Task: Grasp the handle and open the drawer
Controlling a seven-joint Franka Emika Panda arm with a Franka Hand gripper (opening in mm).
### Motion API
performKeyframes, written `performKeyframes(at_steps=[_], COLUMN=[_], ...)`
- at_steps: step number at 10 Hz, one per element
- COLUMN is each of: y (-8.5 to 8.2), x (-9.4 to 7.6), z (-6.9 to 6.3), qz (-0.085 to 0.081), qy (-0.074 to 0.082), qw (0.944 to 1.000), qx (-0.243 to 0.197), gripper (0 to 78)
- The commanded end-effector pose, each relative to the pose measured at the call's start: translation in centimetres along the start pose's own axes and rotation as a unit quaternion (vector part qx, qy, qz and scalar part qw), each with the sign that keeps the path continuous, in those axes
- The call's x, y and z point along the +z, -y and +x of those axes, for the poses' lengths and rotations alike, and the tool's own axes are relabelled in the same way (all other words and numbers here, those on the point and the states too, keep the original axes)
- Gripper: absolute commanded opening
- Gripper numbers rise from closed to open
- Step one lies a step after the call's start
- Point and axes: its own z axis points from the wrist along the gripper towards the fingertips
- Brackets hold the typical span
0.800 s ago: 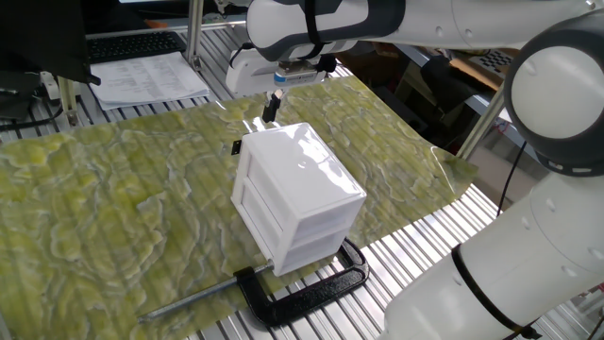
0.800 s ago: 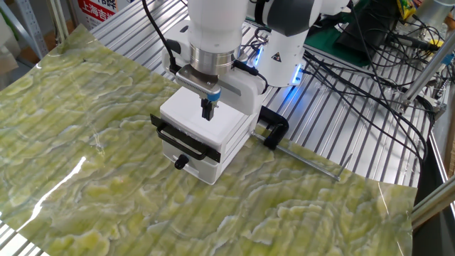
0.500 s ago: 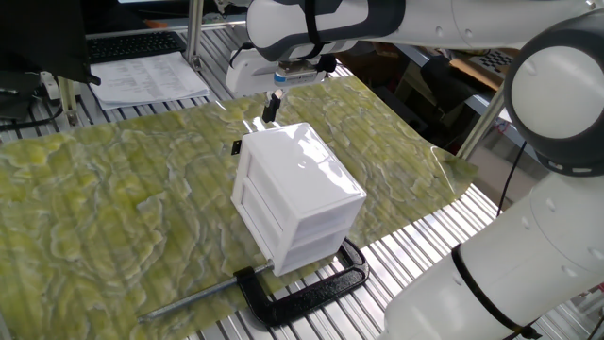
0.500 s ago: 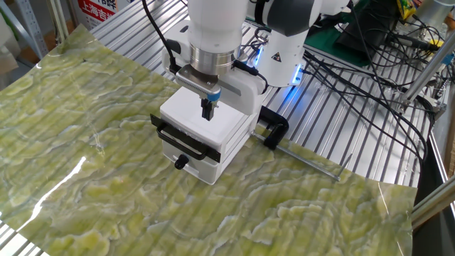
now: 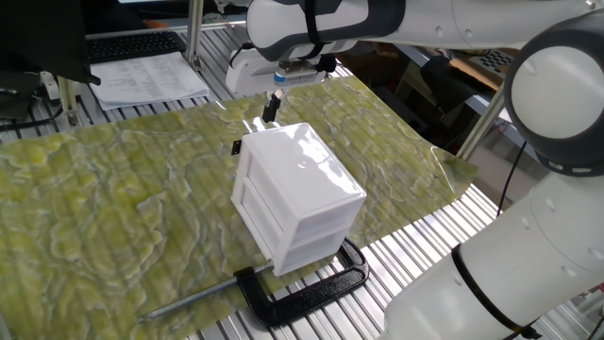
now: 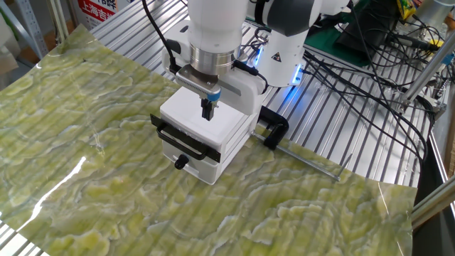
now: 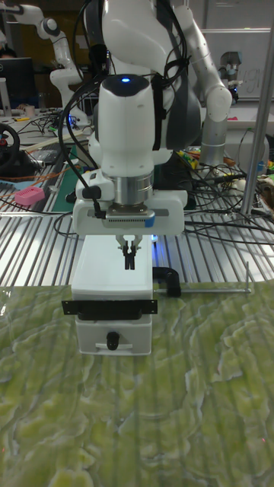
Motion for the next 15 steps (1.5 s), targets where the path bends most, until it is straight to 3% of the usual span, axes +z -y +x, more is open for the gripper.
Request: performKeyframes(at_steps=[1,2,3,5,7,8,13,15], y=[0.0,0.0,0.0,-0.3,-0.9,-0.9,-0.5,0.5], x=[0.0,-0.1,-0.1,-0.3,-0.8,-0.8,-1.1,-1.3], z=[0.0,-0.1,-0.2,-0.1,0.0,0.0,-0.6,-0.8], qz=[-0.009,0.026,0.032,0.026,-0.015,-0.024,-0.024,-0.024], qy=[0.043,0.038,0.029,0.024,0.015,0.013,0.007,0.004], qw=[0.9944,0.9952,0.9957,0.9955,0.994,0.9934,0.9938,0.9948], qx=[0.096,0.086,0.082,0.089,0.107,0.111,0.108,0.098], gripper=[0.0,0.0,0.0,0.0,0.0,0.0,0.0,0.0])
